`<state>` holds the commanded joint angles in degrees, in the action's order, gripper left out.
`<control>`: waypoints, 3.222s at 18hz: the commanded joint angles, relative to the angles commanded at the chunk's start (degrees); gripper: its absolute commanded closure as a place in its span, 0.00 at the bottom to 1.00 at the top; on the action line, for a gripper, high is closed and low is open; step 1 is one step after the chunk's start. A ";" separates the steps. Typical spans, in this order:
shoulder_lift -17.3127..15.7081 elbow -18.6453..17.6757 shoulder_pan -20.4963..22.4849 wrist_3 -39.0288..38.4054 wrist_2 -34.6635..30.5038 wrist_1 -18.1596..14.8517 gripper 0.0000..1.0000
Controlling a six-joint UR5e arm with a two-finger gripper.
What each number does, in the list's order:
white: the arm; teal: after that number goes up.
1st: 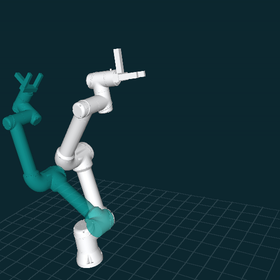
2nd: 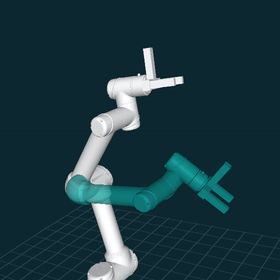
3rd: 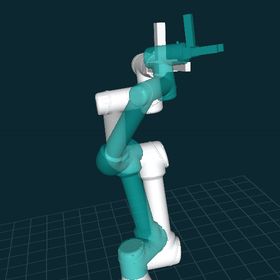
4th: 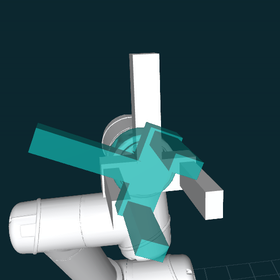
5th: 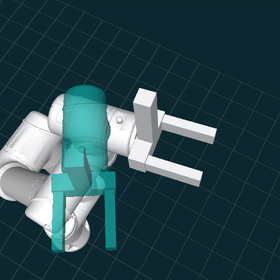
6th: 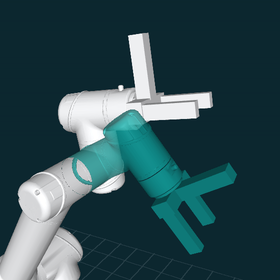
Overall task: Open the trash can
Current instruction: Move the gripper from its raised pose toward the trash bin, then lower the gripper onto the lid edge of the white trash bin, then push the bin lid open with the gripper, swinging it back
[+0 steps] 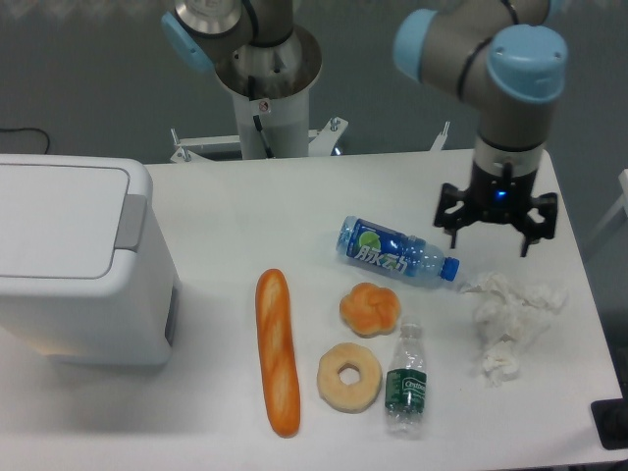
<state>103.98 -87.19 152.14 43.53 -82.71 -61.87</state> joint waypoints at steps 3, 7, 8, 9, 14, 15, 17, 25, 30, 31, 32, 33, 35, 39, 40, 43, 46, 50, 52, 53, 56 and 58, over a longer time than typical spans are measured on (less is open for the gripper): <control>-0.53 0.00 -2.90 -3.08 2.98 -1.49 0.36; -3.87 0.44 -6.59 -10.64 6.59 -1.85 0.81; -4.92 0.44 -7.64 -11.18 6.86 -1.85 0.89; -5.36 0.35 -8.61 -11.36 7.03 -1.85 0.94; -7.30 0.26 -11.25 -25.13 9.14 -1.85 0.99; -7.39 0.44 -11.78 -26.55 9.67 -1.85 0.99; -7.48 0.88 -12.40 -28.40 11.42 -1.85 1.00; -7.57 1.06 -20.12 -42.11 13.89 -2.20 1.00; -8.26 0.44 -23.29 -46.16 18.37 -4.90 1.00; -8.70 0.00 -23.56 -46.16 18.64 -6.75 1.00; -9.23 -0.44 -23.73 -46.16 19.07 -7.46 1.00; -9.41 -0.87 -23.65 -46.08 20.21 -7.56 1.00; -9.59 -0.97 -23.56 -46.07 21.45 -7.82 1.00; -10.20 -1.76 -23.47 -45.64 21.45 -7.82 1.00; -10.29 -2.02 -23.47 -45.55 21.36 -7.91 1.00; -10.55 -2.55 -23.30 -45.37 21.19 -7.91 1.00; -10.55 -2.64 -23.03 -45.20 21.10 -8.00 1.00; -10.64 -3.08 -22.86 -45.11 20.66 -8.00 1.00; -10.73 -3.43 -22.86 -45.11 20.66 -8.00 1.00; -10.90 -3.86 -22.86 -45.11 20.22 -8.00 1.00; -10.99 -4.92 -22.86 -44.84 19.52 -7.91 1.00; -10.99 -5.01 -22.86 -44.76 19.60 -7.91 1.00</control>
<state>92.99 -92.20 129.29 -1.23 -63.11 -69.79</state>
